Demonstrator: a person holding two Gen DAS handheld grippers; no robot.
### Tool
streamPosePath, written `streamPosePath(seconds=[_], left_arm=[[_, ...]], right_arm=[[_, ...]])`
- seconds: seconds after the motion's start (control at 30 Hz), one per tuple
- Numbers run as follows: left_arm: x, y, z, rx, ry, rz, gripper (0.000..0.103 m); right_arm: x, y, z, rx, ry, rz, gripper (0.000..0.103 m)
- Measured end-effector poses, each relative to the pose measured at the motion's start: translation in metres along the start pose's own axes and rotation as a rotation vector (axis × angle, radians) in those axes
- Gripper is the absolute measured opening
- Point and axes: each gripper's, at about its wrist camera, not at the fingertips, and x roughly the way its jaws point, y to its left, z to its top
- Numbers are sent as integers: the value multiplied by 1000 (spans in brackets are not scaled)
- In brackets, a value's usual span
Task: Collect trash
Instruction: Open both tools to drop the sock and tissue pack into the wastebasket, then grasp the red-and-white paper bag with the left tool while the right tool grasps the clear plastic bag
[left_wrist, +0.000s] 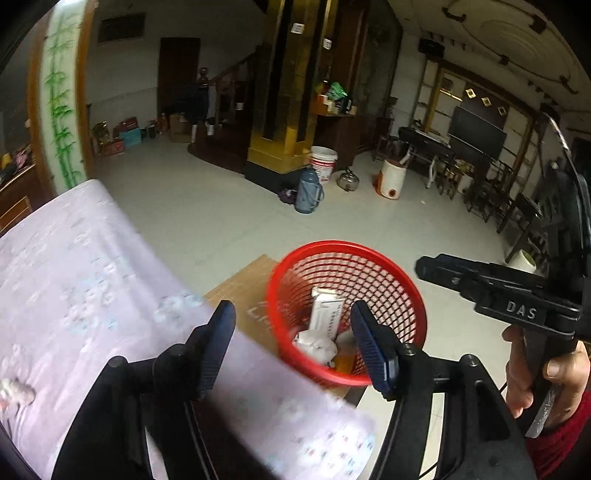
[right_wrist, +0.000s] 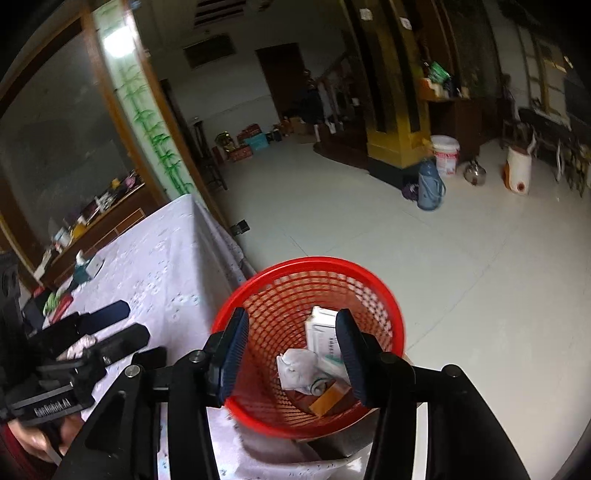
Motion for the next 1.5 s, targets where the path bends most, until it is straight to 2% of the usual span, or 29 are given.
streamPosePath(seconds=[0.13, 0.37, 0.57, 0.67, 0.7, 0.87, 1.03, 1.1, 1.17, 1.23, 1.3, 1.5], left_arm=[[-34, 31, -17, -45, -21, 41, 63], [-96, 88, -60, -109, -44, 134, 64], [-143, 155, -106, -215, -42, 260, 64], [-164, 197, -130, -284, -31, 336, 64], [-172, 215, -139, -314, -25, 382, 64], [-187, 277, -157, -401, -6, 494, 64], [-162, 326, -166, -467, 66, 501, 63], [-149, 336, -167, -471, 103, 524, 58], [-136, 341, -166, -478, 122, 511, 55], [-127, 352, -171, -497, 144, 518, 45], [-123, 358, -174, -518, 145, 493, 39], [-137, 350, -178, -525, 98, 474, 38]], right_arm=[[-10, 33, -5, -59, -20, 45, 53], [1, 135, -29, -249, 40, 170, 55], [21, 213, -52, -352, 103, 298, 58], [29, 244, -61, -396, 131, 351, 59], [33, 253, -63, -407, 142, 367, 59], [51, 298, -75, -448, 208, 427, 60], [71, 326, -72, -463, 267, 461, 61], [81, 336, -68, -460, 291, 476, 61], [93, 345, -65, -471, 319, 474, 62], [101, 355, -64, -479, 336, 479, 62], [114, 364, -62, -474, 367, 482, 62], [159, 395, -53, -468, 428, 493, 64]])
